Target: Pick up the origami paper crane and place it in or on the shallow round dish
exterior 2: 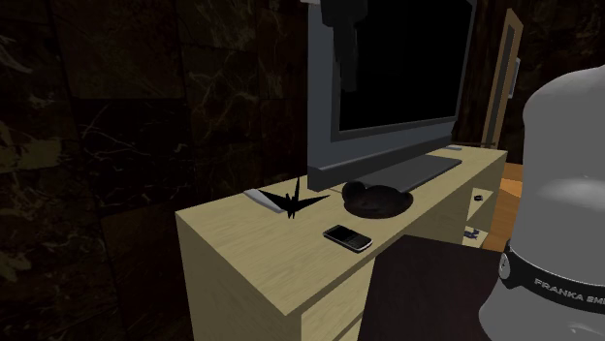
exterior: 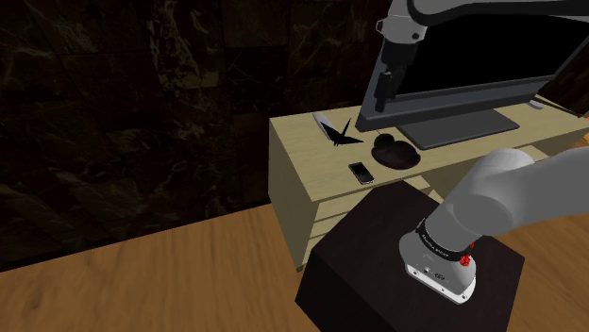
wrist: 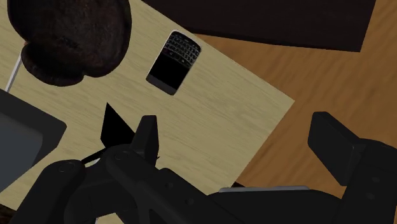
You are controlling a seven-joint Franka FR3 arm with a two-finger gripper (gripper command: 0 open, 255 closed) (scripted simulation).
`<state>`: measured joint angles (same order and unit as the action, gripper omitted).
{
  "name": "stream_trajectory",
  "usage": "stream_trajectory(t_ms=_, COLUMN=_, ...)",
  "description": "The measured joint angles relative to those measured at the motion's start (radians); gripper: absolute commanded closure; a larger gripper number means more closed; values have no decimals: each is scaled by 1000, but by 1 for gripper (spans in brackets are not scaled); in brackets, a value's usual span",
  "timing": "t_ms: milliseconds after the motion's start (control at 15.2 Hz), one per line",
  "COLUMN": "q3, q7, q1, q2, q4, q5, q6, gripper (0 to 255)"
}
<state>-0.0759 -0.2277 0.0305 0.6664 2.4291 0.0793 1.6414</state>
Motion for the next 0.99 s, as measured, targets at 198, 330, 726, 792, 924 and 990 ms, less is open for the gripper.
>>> stream_trajectory(t_ms=198, q3=-31, q7=-30, q1=11, q2=-87, q4=7, q5=21, q6=81, gripper=0)
stream_trajectory(t_ms=330, q3=-48, q7=-45, q1=15, q2=-153, q4=10, q5=31, q6=140, gripper=0)
stream_trajectory(t_ms=726, q3=-98, q7=-95, q1=30, q2=-364, q4=-6, q5=49, q6=309, gripper=0)
stream_trajectory(t_ms=792, q3=-106, q7=-105, q1=33, q2=-400, q4=-11, q5=50, q6=336, gripper=0)
stream_trajectory(t_ms=924, q3=-124, q7=-128, q1=41, q2=-478, q4=-33, q5=51, q6=383, gripper=0)
stream_trajectory(t_ms=990, q3=-129, q7=-137, q1=43, q2=-511, q4=-42, q5=51, q6=402, gripper=0)
